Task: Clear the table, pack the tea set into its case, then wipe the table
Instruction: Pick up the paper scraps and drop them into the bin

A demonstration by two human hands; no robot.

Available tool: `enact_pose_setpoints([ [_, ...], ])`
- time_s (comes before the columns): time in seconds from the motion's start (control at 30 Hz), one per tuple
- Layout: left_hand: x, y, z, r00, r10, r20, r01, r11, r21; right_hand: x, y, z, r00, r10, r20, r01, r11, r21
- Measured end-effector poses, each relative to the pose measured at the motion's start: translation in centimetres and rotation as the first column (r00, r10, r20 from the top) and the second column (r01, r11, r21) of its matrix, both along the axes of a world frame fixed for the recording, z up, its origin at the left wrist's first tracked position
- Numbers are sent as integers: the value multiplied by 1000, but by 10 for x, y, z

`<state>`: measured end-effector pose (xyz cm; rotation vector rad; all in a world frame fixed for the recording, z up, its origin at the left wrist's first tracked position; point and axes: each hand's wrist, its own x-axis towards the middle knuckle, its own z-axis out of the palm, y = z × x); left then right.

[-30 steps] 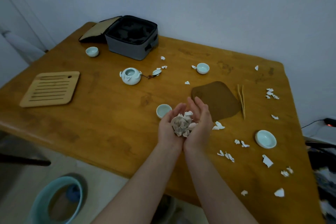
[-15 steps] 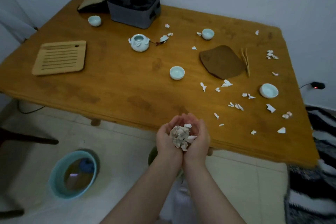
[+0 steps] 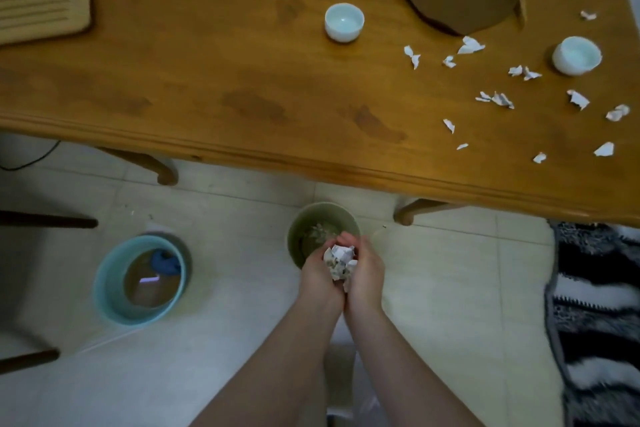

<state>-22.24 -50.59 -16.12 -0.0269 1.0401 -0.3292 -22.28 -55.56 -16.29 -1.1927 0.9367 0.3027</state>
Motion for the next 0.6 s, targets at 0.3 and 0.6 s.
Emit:
enact_pose_setpoints([
  [0.3, 21, -5, -68, 974, -120, -192, 166, 956, 244, 27, -10, -76, 954, -155, -256, 195, 972, 135],
  [0.6, 30, 6, -77, 958, -132, -253, 221, 905, 364, 41, -20, -87, 931, -160, -329, 279, 892, 356],
])
